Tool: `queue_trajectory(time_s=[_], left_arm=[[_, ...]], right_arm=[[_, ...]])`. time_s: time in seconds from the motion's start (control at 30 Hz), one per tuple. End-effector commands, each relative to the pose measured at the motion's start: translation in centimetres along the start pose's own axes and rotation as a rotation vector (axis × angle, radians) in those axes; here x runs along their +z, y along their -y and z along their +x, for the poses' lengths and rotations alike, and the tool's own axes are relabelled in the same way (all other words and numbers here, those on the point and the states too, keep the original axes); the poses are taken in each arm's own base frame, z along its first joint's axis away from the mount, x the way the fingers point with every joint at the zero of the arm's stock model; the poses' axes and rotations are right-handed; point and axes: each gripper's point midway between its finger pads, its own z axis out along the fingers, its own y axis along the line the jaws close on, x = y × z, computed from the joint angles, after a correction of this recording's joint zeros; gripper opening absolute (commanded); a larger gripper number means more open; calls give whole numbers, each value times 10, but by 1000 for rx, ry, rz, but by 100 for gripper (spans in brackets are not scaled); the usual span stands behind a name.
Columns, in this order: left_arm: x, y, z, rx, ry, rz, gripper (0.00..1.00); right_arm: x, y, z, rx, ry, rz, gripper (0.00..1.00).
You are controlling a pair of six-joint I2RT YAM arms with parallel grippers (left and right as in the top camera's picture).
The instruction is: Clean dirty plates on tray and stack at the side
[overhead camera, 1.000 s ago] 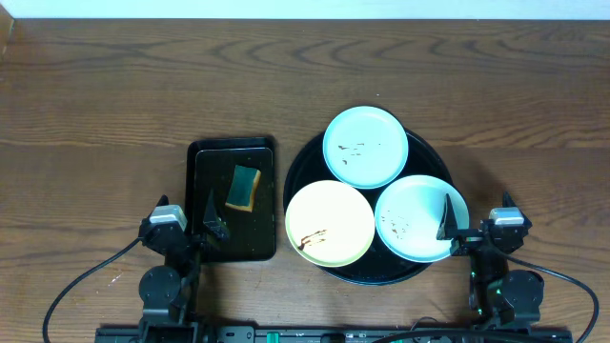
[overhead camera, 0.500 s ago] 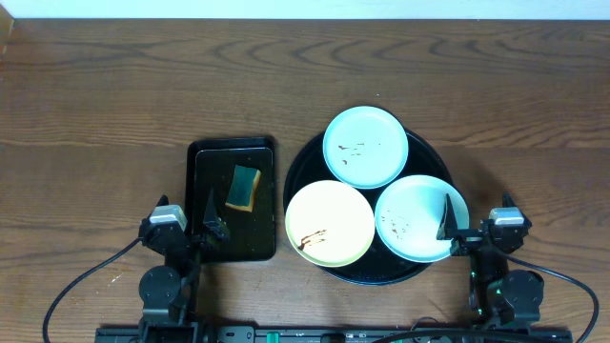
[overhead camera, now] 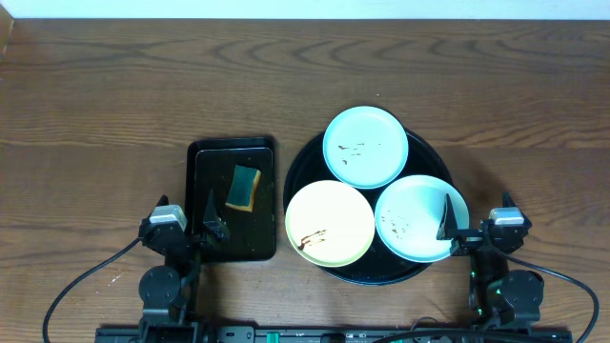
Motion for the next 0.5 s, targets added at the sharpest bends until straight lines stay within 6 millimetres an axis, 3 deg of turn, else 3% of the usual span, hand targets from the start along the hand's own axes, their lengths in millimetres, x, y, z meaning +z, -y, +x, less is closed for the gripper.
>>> queue_trajectory(time_s=[0.0,0.3,0.47], left_arm=[[1,-12,15,-4,-45,-62,91],[1,-12,15,-5,-45,-58,91],[0,-1,13,-7,-49,1,91]], right_arm=[[0,-2,2,10,-7,-10,99],[0,-2,2,10,-7,-10,99],[0,-2,2,10,-7,-10,99]])
